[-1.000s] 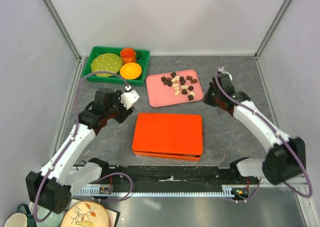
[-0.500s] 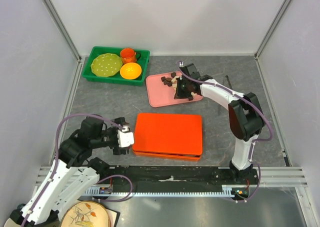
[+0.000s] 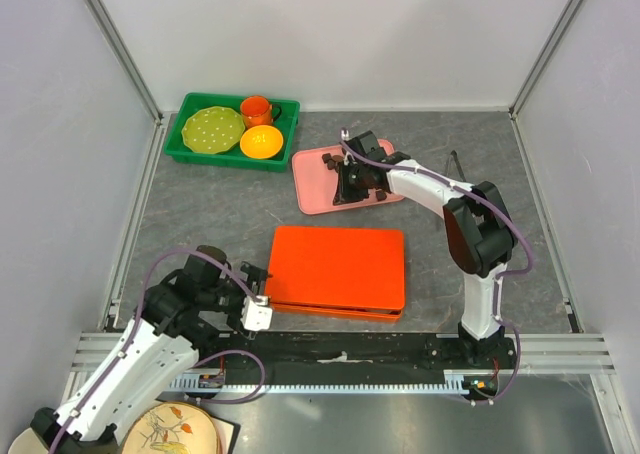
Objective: Pack the chocolate
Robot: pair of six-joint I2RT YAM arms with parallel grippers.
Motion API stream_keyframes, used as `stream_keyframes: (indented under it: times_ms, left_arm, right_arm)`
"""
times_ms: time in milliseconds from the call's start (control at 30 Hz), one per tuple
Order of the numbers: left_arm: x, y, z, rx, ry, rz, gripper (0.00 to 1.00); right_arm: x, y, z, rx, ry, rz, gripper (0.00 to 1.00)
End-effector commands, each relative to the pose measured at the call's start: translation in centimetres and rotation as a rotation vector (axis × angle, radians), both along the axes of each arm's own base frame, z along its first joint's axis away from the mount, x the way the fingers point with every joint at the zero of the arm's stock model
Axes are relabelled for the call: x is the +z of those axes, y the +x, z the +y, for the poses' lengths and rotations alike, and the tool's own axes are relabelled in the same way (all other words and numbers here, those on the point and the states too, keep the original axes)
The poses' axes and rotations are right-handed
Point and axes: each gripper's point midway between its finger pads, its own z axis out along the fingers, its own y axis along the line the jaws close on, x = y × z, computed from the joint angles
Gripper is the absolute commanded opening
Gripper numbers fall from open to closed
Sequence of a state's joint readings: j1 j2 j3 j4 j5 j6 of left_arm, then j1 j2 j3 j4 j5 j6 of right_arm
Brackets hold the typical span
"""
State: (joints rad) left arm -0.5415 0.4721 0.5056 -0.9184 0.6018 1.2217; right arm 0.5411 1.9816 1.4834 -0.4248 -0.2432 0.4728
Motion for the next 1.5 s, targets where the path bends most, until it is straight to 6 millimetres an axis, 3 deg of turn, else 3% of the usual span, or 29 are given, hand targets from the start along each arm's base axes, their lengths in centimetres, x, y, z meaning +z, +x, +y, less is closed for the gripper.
stream_keyframes:
  times_ms: [0, 367, 567, 700, 833, 1467]
  left_arm:
    - [0.9, 0.5, -1.6, -0.089, -0.085, -0.116, 0.99]
    - [-0.8, 0.4, -2.5, -0.14, -0.159, -0.201, 0.99]
    - [-1.7, 1.4, -2.7, -0.128, -0.155, -0.244, 0.99]
    - [-1.7, 3.2, -2.7, -0.102, -0.167, -0.366, 0.99]
    - [-2.0, 3.3, -2.7, -0.115, -0.17, -0.412, 0.99]
    - [-2.1, 4.5, -1.9, -0.024, -0.136, -0.396, 0.99]
  right_arm:
    - [-0.2, -0.6, 1.6, 0.05, 0.026, -0.014, 0.0]
    - [-0.5, -1.2, 2.6, 0.066, 0.056, -0.001, 0.0]
    - [-0.5, -1.7, 2.9, 0.071, 0.07, 0.004, 0.0]
    - [-0.3, -2.1, 3.7, 0.084, 0.093, 0.009, 0.0]
    - [-0.1, -2.9, 3.9, 0.103, 0.096, 0.01, 0.0]
    - [1.2, -6.6, 3.6, 0.186, 0.119, 0.017, 0.0]
